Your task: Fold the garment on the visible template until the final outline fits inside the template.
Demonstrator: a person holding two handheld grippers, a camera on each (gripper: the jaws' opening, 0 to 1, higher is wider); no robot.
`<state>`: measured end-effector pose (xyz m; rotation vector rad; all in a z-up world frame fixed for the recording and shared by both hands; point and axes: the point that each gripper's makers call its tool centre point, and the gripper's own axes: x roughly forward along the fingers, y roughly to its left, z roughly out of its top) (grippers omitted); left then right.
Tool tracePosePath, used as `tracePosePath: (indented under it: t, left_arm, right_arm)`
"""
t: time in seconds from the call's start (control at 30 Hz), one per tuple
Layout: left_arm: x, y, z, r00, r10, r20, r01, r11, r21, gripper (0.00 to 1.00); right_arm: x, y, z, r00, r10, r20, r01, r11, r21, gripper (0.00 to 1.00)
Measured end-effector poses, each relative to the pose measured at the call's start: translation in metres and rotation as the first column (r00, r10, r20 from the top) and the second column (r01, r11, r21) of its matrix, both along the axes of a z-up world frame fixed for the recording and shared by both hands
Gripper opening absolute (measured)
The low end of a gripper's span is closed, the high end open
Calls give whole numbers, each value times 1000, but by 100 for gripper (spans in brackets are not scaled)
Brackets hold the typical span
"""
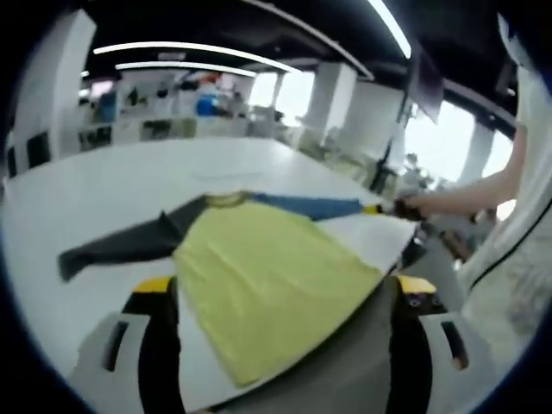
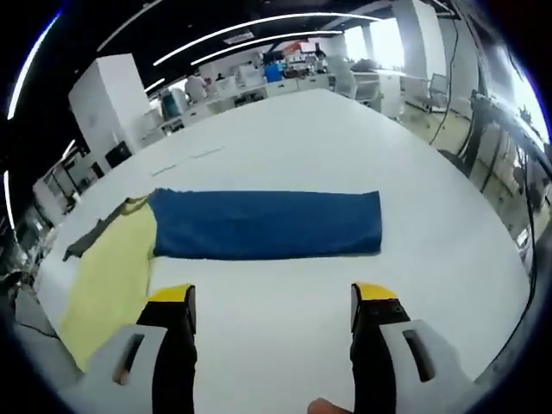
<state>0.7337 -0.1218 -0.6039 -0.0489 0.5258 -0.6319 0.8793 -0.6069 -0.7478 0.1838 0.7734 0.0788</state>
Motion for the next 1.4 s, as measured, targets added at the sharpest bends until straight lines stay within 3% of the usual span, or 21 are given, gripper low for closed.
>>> tracePosePath:
  t: [0.13,0.3,0.43,0.57,0.7,0.8,0.87,0.93,1.0,1.17,1.4]
  left_arm:
    - [-1,-6,-1,1000,-27,3,27,999,37,94]
    - [-6,-21,3,998,-57,-1,57,998,25,94]
    - [-8,-29,6,997,-83,3,82,996,35,94]
    - [-6,-24,-7,998,-55,-44,57,997,50,91]
    - [-7,-25,-3,998,-43,-44,44,999,23,90]
    - [-7,-23,-4,998,-35,-49,36,999,22,89]
    - [-6,-22,-5,998,-29,-52,31,999,24,89]
    - [-5,-23,-5,998,-27,-55,28,999,21,89]
    - [-5,-23,-6,998,-27,-59,28,999,20,89]
    - [-7,-23,-13,996,-20,-82,22,1000,18,88]
    - [-8,-21,-14,996,-12,-88,13,1000,15,88]
  right_arm:
    - [14,-9,7,998,-61,31,60,998,21,71]
    - [29,-34,-9,987,-158,-1,158,985,64,70]
    - [40,-45,-17,985,-174,-6,174,983,65,67]
    - [51,-55,-24,971,-238,-8,237,965,110,62]
    - [56,-60,-25,966,-258,4,256,961,103,58]
    - [58,-63,-27,968,-250,6,249,965,76,50]
    - [54,-71,-30,963,-269,-4,269,963,30,39]
    - [51,-74,-33,956,-292,-15,293,956,31,24]
    - [49,-77,-36,948,-316,-23,317,948,30,16]
    - [51,-75,-36,947,-322,-14,323,946,18,6]
    - [56,-73,-29,946,-323,19,323,946,12,5]
